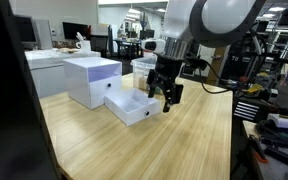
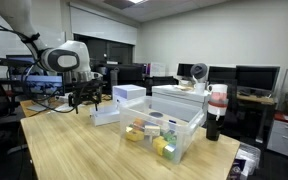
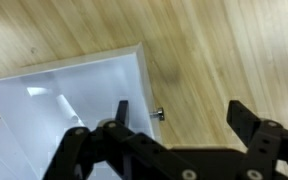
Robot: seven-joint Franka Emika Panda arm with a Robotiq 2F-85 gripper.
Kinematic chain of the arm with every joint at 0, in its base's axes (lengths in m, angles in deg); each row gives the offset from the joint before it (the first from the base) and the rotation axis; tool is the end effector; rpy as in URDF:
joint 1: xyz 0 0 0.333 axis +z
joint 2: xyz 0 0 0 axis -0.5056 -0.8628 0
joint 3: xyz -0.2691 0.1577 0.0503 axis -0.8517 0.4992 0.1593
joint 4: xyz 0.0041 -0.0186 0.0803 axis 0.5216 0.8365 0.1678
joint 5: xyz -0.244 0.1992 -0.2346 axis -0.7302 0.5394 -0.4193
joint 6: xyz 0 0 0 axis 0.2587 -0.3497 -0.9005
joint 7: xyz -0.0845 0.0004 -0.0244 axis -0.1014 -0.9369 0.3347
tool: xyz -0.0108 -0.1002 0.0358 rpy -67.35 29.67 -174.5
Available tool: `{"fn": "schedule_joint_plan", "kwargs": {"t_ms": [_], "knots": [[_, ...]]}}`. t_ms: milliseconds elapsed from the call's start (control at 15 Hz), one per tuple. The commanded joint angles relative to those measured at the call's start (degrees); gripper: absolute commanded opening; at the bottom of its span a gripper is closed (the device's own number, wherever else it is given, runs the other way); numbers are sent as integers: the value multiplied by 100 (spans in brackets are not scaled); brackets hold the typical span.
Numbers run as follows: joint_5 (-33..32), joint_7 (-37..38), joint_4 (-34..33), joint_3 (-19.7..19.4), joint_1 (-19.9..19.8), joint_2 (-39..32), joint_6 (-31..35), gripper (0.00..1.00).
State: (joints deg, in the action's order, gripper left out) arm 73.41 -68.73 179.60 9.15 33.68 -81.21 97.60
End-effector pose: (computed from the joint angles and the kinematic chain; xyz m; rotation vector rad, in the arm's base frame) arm 0.4702 0.0213 0.2836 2.7346 1.4438 0.1843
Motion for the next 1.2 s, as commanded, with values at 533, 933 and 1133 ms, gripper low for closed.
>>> {"fn": "schedule_joint_plan", "kwargs": {"t_ms": [533, 933, 1133], "knots": [[-11, -209, 58, 88, -84, -19, -16, 100], [139, -760, -388, -30, -238, -896, 345, 100], [283, -1224, -764, 144, -590, -1583, 690, 100]]}}
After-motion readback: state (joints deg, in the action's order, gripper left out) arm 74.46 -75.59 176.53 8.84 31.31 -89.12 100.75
